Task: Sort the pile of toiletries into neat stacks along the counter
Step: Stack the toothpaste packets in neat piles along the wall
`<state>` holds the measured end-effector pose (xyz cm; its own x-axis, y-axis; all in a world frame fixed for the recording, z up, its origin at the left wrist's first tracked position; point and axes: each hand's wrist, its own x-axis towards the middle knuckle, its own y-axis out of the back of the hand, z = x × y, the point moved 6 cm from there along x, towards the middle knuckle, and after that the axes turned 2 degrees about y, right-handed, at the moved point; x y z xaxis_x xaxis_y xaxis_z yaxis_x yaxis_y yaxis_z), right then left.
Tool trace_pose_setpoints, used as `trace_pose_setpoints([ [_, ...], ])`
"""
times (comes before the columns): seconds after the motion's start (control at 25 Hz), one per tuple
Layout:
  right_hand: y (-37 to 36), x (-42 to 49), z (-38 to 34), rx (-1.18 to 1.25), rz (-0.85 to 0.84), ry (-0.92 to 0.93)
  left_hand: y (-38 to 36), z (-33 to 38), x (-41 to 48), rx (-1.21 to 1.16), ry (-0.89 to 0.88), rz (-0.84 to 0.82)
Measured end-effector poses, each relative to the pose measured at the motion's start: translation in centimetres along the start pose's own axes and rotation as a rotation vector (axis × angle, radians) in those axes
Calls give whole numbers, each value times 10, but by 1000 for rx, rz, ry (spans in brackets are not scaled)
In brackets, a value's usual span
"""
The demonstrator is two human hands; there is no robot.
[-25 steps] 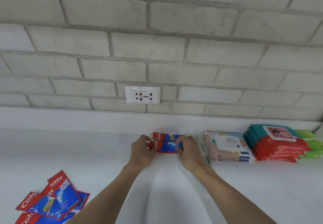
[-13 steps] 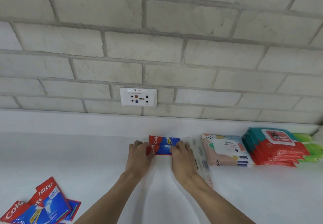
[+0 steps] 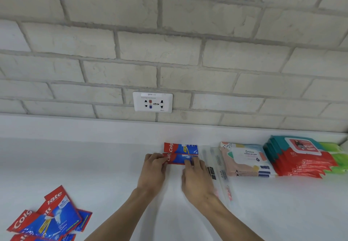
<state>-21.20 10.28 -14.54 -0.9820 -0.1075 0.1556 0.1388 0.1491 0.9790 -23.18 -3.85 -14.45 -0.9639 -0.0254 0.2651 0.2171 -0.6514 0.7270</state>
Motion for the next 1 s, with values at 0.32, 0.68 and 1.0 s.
trace_pose_setpoints([
  [0.32, 1, 3, 1, -1, -24, -41, 0, -2, -4, -27, -15, -59],
  [0.68, 19, -6, -16, 120, -39, 26, 22, 3, -15, -104, -11, -78],
  [1.0, 42, -27, -56, 295, -14, 99, 73, -1, -41, -16, -34, -20],
])
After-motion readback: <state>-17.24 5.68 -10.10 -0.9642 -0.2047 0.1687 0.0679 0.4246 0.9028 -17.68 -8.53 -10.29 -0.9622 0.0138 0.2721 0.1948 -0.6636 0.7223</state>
